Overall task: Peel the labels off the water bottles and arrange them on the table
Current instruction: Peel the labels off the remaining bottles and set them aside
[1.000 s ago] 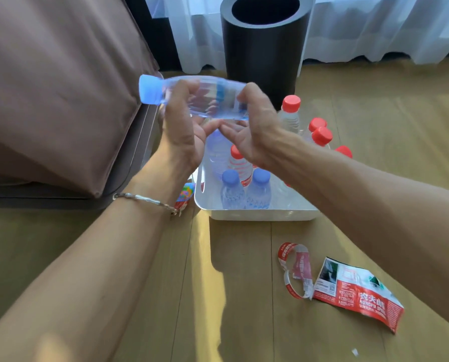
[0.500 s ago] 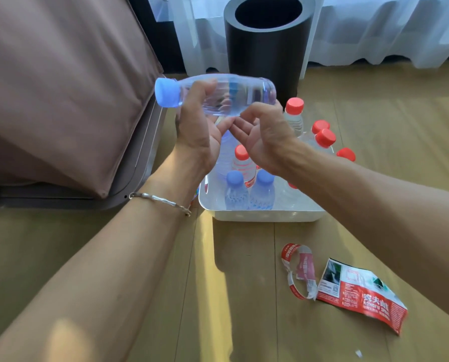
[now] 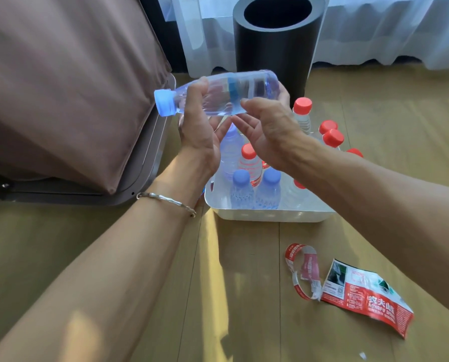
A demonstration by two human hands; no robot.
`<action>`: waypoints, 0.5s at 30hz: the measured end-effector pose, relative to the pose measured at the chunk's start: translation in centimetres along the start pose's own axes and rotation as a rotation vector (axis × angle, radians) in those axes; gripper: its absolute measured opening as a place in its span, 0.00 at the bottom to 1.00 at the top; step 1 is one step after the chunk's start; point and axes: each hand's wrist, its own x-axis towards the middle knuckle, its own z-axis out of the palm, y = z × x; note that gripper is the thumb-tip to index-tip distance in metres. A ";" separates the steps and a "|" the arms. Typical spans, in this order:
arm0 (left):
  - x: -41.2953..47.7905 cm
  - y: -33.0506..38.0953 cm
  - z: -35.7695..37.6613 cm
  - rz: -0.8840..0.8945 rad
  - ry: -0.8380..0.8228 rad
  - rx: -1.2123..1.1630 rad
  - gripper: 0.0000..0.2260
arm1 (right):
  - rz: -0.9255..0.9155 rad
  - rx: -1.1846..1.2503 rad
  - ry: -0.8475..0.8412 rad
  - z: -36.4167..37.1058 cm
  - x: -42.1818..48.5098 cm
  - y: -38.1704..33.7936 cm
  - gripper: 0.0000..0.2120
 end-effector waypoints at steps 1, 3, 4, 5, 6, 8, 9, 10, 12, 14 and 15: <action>-0.2 -0.2 0.1 -0.010 0.003 -0.003 0.28 | -0.002 -0.002 0.009 0.0 0.1 -0.1 0.27; -0.7 -0.4 0.2 -0.037 0.009 -0.009 0.30 | -0.010 -0.035 0.065 0.2 0.3 0.2 0.30; -0.9 -0.5 0.4 -0.047 0.008 0.001 0.29 | -0.026 -0.062 0.116 0.3 0.4 0.6 0.32; -1.1 -0.6 0.6 -0.049 -0.005 0.020 0.26 | -0.047 -0.078 0.168 0.2 0.6 0.9 0.33; -1.4 -0.8 0.9 -0.047 -0.028 0.035 0.24 | -0.058 -0.074 0.204 0.0 0.7 0.9 0.33; -1.7 -1.1 1.5 -0.043 -0.054 0.025 0.18 | -0.043 -0.052 0.207 -0.6 0.6 0.3 0.31; -1.7 -1.1 1.6 -0.046 -0.051 0.008 0.16 | -0.032 -0.053 0.176 -0.8 0.5 -0.1 0.31; -1.6 -0.9 1.6 -0.051 -0.039 -0.010 0.14 | -0.023 -0.054 0.135 -1.0 0.4 -0.5 0.29; -1.4 -0.6 1.5 -0.056 -0.011 -0.026 0.15 | 0.008 -0.056 0.052 -1.1 0.3 -0.8 0.26; -1.1 -0.4 1.3 -0.043 -0.003 -0.005 0.17 | 0.047 -0.064 -0.007 -1.1 0.5 -0.9 0.29; -1.0 -0.4 1.1 -0.038 -0.001 0.008 0.17 | 0.064 -0.066 -0.020 -1.0 0.5 -1.0 0.33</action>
